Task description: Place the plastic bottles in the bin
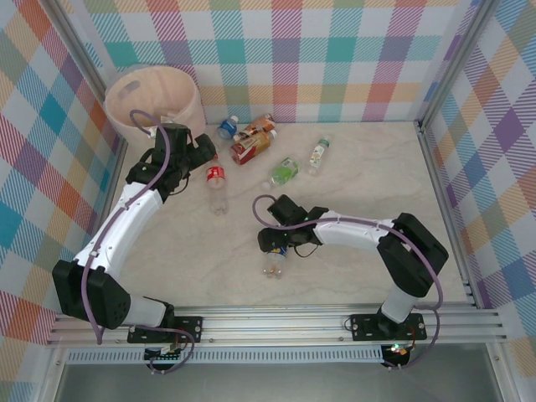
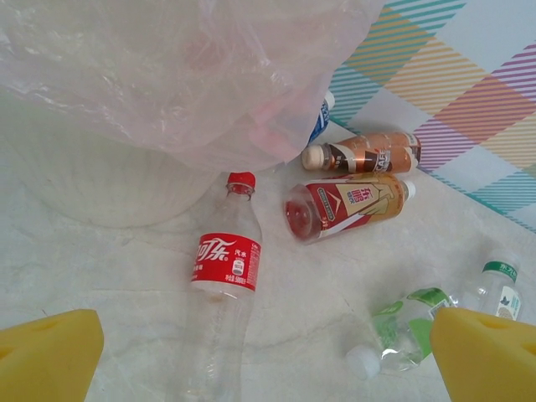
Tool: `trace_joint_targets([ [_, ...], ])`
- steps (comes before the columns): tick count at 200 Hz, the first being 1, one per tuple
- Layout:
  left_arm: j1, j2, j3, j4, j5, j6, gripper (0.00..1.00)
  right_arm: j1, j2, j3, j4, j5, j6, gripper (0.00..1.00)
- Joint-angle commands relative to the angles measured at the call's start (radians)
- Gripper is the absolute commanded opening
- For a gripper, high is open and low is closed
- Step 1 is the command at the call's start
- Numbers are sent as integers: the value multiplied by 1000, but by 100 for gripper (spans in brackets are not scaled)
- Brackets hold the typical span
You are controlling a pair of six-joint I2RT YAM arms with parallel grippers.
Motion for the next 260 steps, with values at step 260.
trace_joint_targets([
  [260,-8,-106,-226,299,609,138,100,-163,-296,-207,671,255,200,51],
])
